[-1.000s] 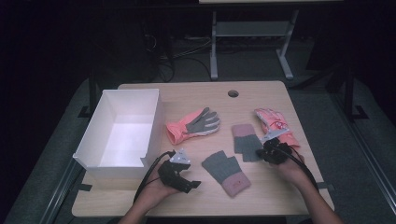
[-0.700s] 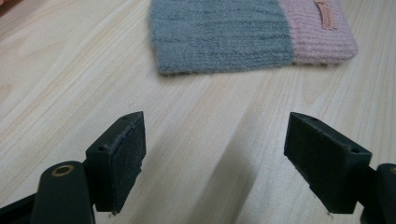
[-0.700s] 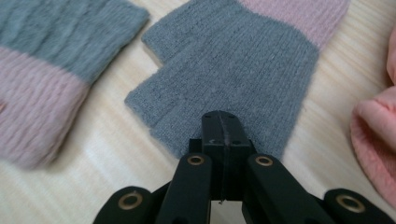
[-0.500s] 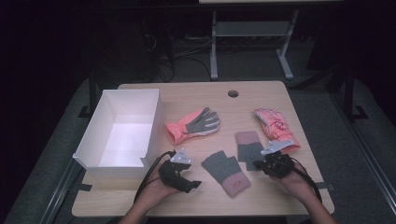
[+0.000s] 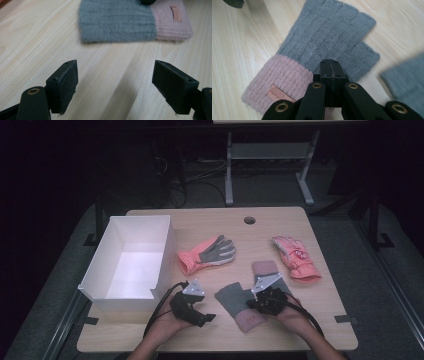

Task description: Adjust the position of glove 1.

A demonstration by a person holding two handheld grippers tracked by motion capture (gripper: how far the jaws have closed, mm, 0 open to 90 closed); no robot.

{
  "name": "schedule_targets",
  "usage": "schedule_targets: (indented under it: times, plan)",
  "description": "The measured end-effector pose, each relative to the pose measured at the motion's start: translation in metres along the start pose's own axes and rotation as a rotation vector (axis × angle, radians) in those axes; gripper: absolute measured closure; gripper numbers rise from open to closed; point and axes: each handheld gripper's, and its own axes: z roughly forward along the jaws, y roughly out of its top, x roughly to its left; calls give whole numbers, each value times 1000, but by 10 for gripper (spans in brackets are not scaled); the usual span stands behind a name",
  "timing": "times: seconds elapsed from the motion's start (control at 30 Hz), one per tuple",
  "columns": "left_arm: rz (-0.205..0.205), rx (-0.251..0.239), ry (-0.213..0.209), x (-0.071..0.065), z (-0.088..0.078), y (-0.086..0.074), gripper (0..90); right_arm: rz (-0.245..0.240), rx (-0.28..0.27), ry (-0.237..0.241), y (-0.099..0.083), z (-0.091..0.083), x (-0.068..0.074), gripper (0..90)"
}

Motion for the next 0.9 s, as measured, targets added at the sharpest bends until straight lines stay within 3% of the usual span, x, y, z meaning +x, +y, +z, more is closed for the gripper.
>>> schedule_targets:
  times: [0.07, 0.23, 0.37, 0.4, 0.47, 0.5, 0.53, 0.63, 0.87, 0.9]
  plan:
    - [0, -1, 1, 0, 0, 0, 204, -3, -1, 7, 2, 2, 2, 900]
    - [-6, -6, 0, 0, -1, 0, 204, -62, 0, 37, 19, 17, 16, 900]
    - [4, 2, 0, 1, -3, -1, 204, -72, -20, 27, 23, 13, 20, 900]
    - [1, 0, 2, 2, -4, -1, 204, -32, -48, 12, 20, 2, 11, 900]
    - [1, -1, 4, 2, -4, -1, 204, 1, -65, -32, 11, -12, -4, 900]
    - [7, 2, 6, 2, -4, -1, 204, 1, -65, -32, 11, -12, -4, 900]
    - [4, -1, 5, 2, -4, -1, 204, 50, -76, -69, -2, -24, -20, 900]
    - [6, 4, 5, 2, -4, -1, 204, 101, -70, -126, -22, -40, -39, 900]
    - [5, 5, 4, 2, -3, -1, 204, 147, -33, -214, -53, -56, -61, 900]
    - [4, 4, 4, 2, -3, -1, 204, 171, -33, -224, -58, -59, -67, 900]
